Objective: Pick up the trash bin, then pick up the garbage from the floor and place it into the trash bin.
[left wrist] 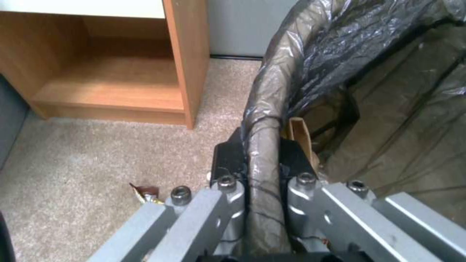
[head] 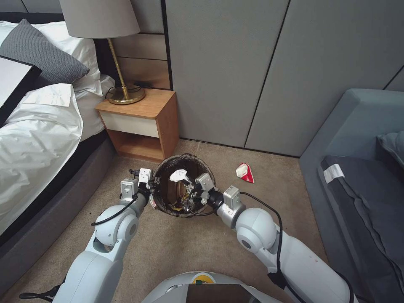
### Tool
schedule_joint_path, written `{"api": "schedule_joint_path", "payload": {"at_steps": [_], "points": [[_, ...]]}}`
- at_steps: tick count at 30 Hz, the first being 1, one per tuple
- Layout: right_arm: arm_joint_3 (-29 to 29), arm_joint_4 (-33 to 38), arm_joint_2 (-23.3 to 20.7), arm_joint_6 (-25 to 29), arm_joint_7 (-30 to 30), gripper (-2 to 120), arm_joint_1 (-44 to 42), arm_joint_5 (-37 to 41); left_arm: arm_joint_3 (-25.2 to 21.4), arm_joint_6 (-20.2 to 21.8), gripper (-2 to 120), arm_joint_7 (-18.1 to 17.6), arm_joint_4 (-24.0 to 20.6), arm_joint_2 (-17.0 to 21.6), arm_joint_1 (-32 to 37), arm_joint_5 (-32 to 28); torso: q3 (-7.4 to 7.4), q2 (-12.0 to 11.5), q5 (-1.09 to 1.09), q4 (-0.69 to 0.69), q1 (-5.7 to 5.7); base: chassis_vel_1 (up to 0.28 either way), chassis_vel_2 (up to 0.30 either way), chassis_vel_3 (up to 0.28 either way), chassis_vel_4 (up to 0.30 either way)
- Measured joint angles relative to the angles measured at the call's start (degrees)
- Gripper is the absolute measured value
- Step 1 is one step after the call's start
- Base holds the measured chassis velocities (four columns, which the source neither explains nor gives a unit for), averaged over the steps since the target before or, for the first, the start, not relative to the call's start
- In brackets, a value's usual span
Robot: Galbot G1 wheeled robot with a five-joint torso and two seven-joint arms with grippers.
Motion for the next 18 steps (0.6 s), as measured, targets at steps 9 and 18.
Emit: {"api": "schedule_joint_path", "payload": {"at_steps": [9,18], "points": [[-0.3,-0.4,1.0,-0.4,0.7,55,0.2,-0.1,-0.1,0.0,5,0.0,0.2,0.1,-0.2,-0.2,0.00,0.0,0.00,0.00,0.00,0.000,0.000,0.000,0.000],[0.3,-1.1,1.7,-0.1,1.3,87,0.4,-0.4,0.0,0.1,5,0.1,0.2,0.2,-0.2,-0.5,0.00,0.0,0.00,0.00,0.00,0.000,0.000,0.000,0.000]]}}
